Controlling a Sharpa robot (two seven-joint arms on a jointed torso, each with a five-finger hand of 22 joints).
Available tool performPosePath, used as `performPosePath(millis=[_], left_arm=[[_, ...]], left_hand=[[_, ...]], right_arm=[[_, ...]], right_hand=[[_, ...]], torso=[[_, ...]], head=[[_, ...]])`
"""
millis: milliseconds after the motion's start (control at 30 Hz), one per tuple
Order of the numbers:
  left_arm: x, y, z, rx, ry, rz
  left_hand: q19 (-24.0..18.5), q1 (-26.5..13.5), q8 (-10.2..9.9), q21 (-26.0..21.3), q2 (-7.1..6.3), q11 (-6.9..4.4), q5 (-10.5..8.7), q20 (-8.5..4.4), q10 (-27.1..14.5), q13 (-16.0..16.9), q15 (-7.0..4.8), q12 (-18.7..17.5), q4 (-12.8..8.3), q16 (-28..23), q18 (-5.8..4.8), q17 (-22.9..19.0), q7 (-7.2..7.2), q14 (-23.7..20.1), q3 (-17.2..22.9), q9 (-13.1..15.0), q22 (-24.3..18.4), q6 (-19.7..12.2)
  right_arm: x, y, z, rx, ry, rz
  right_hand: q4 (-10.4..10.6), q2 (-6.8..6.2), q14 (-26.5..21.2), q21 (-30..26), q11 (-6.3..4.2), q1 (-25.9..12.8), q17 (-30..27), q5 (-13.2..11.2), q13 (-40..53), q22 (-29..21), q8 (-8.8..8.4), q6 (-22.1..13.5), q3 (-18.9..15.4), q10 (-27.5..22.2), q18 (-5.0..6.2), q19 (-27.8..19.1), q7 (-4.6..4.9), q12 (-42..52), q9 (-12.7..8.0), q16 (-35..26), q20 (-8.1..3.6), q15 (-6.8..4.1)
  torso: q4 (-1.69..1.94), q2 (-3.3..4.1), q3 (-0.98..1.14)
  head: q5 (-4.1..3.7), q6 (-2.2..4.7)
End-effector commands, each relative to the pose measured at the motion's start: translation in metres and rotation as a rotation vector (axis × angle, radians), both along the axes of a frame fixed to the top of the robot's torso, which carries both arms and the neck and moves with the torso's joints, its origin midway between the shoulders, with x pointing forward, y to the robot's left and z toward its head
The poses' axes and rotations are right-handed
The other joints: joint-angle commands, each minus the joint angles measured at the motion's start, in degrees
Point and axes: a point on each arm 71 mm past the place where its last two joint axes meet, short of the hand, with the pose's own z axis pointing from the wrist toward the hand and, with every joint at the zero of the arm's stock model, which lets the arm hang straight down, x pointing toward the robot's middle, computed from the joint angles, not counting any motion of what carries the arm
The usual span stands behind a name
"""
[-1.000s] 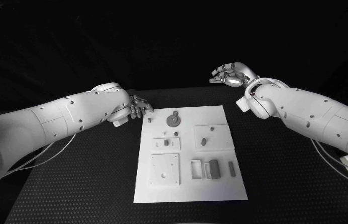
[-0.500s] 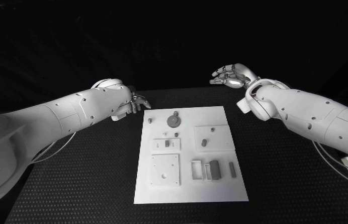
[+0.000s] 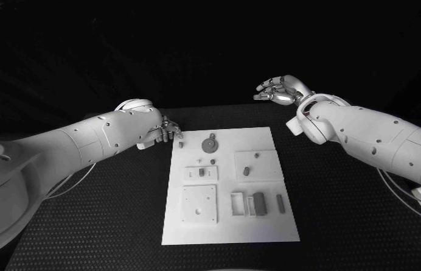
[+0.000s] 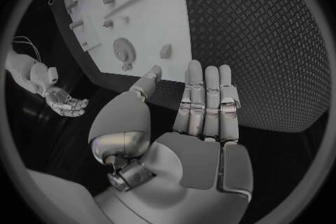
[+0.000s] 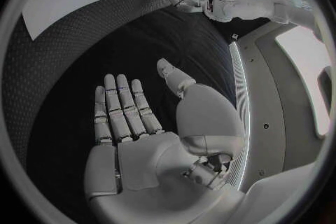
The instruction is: Assemble the parts on the task board
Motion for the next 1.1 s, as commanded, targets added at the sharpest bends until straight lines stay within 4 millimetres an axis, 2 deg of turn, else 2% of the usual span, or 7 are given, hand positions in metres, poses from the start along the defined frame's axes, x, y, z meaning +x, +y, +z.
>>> performPosePath(millis=[33,300,733,1100], left_arm=[[-0.001,-0.006,-0.001,-0.005,0.015,-0.047],[-0.002,-0.013,-0.002,-0.012,0.041,-0.085],[-0.004,-0.018,-0.008,-0.019,0.061,-0.105],[-0.004,-0.018,-0.01,-0.018,0.068,-0.104]], left_hand=[[0.34,0.04,0.44,-0.3,-0.05,-0.03,0.13,0.17,0.47,0.09,0.23,-0.26,-0.1,-0.24,-0.86,0.07,-0.08,0.31,-0.3,-0.16,0.07,0.27],[0.34,-0.71,0.32,-0.56,-0.11,0.01,-0.48,0.11,0.46,0.19,0.2,-0.54,0.5,-0.41,-0.86,0.1,0.0,0.28,-0.65,-1.06,0.08,-0.14],[0.26,-0.96,0.08,-0.74,0.14,0.14,-0.53,0.17,0.37,0.22,0.26,-0.74,0.85,-0.52,-0.86,0.11,0.13,0.17,-0.7,-1.65,0.08,-0.29],[0.25,-0.62,0.0,-0.85,1.1,0.14,-0.53,0.17,0.42,0.3,0.26,-0.84,0.8,-0.53,-0.86,0.18,0.13,0.15,-0.57,-2.16,0.16,-0.14]], right_arm=[[0.0,0.001,0.0,0.002,-0.006,0.012],[0.0,0.001,0.0,0.002,-0.006,0.012],[0.0,0.002,0.0,0.001,-0.006,0.012],[0.0,0.003,0.0,0.002,-0.006,0.015]], right_hand=[[0.24,-0.32,-0.05,-0.31,0.08,-0.03,-0.07,-0.2,-0.03,0.1,0.22,-0.39,-0.19,0.5,-0.37,-0.31,3.23,-0.4,-0.09,-0.4,0.03,0.22],[0.24,-0.32,-0.04,-0.32,0.08,-0.02,-0.07,-0.2,-0.03,0.12,0.23,-0.39,-0.19,0.51,-0.38,-0.31,3.23,-0.42,-0.09,-0.41,0.03,0.22],[-0.4,-0.5,-0.03,-0.4,0.05,0.7,-0.06,-0.2,-0.02,0.31,0.3,-0.4,-0.13,0.62,-0.38,-0.33,3.21,-0.59,-0.16,-0.48,-0.04,0.2],[-0.45,-0.5,-0.02,-0.42,0.06,0.73,-0.06,-0.21,-0.02,0.34,0.32,-0.4,-0.15,0.64,-0.39,-0.33,3.22,-0.61,-0.16,-0.48,-0.03,0.2]], torso=[[0.08,-0.08,0.02],[0.03,-0.16,0.04],[0.04,-0.15,0.03],[0.03,-0.16,0.06]], head=[[-0.04,-0.2],[0.21,-0.41],[0.08,-0.44],[0.07,-0.45]])
